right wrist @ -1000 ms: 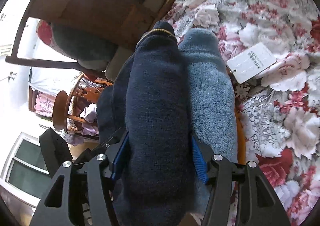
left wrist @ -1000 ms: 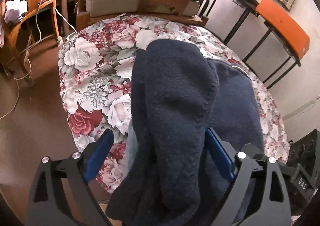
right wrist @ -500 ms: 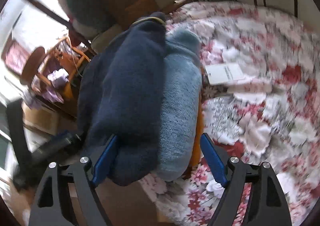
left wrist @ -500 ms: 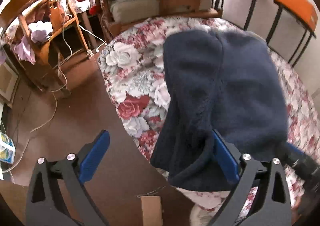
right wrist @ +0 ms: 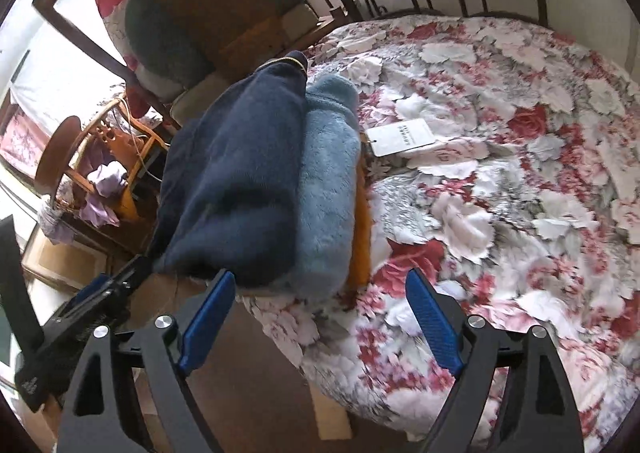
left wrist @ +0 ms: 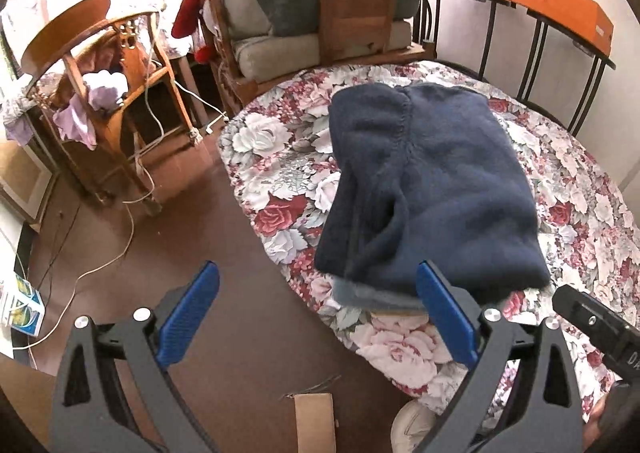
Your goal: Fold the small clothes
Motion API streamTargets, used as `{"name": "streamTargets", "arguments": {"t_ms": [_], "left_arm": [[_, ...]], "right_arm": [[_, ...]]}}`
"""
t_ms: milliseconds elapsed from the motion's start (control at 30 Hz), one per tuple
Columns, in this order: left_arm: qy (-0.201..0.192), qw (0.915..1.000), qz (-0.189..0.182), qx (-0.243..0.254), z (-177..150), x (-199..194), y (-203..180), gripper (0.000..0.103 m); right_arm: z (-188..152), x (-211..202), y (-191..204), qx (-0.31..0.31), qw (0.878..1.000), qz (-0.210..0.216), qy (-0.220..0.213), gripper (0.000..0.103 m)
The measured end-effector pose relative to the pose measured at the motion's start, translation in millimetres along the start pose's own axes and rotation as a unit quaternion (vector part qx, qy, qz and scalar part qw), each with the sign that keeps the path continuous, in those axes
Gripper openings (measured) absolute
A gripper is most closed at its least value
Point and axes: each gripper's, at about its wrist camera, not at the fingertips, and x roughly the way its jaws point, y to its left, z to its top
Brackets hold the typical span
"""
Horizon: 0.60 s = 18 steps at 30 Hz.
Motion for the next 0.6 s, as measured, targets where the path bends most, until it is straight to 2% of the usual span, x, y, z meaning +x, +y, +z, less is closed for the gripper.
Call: {"name": "streamTargets", "arguments": {"t_ms": [300,600], "left_arm": [[-0.024,0.9996,0.012,0.008,-18,-51,2,0.097],[-0.053,0.9982,0.024,0.011,-28,-103,2,0.098]], "right_arm": [[-38,-35,27,-0.083,0.996,-0.025,0.002,0.093],[-41,-94,39,-0.114,0.992,-0.025,-0.051,0.097]]}}
